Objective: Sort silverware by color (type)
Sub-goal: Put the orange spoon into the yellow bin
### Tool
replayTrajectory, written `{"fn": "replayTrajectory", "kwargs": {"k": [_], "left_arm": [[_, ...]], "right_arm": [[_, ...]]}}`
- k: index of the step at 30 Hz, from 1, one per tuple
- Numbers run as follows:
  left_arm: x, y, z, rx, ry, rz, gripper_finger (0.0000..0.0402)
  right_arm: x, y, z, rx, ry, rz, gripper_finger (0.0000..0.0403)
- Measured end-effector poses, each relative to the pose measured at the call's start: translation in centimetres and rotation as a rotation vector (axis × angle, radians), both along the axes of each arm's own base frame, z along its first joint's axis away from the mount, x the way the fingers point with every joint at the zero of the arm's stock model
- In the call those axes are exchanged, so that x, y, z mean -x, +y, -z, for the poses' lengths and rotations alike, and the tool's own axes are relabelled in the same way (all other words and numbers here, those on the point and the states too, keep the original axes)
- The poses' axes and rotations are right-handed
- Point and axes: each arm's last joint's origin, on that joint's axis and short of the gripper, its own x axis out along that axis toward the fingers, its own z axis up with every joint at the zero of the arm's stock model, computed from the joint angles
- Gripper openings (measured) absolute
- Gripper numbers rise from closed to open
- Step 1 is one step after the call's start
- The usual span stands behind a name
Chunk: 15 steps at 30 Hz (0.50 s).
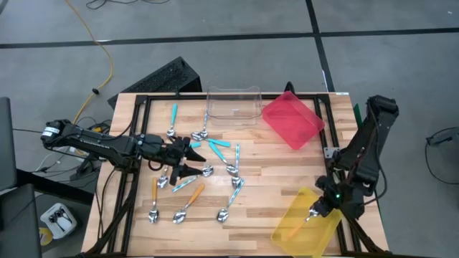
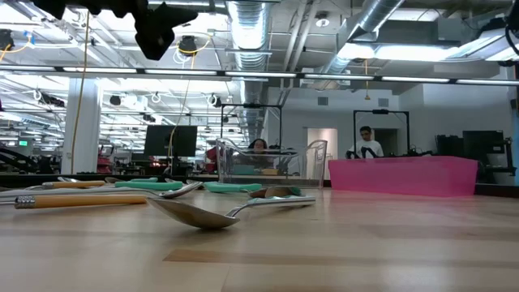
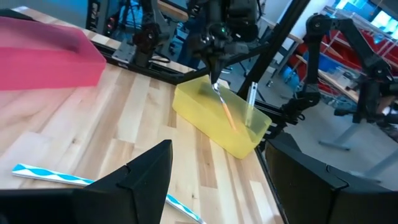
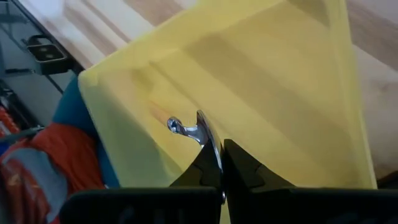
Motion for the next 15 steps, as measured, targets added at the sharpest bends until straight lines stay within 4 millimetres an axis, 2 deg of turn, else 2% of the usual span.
{"fn": "replayTrajectory", "kwargs": {"k": [15], "left_arm": [[0.0,0.0,0.0,-0.002,0.000,-0.010,0.0241]], "right_arm": [[-0.6,-1.0,1.0,0.034,0.122,0.013,0.0022]]}}
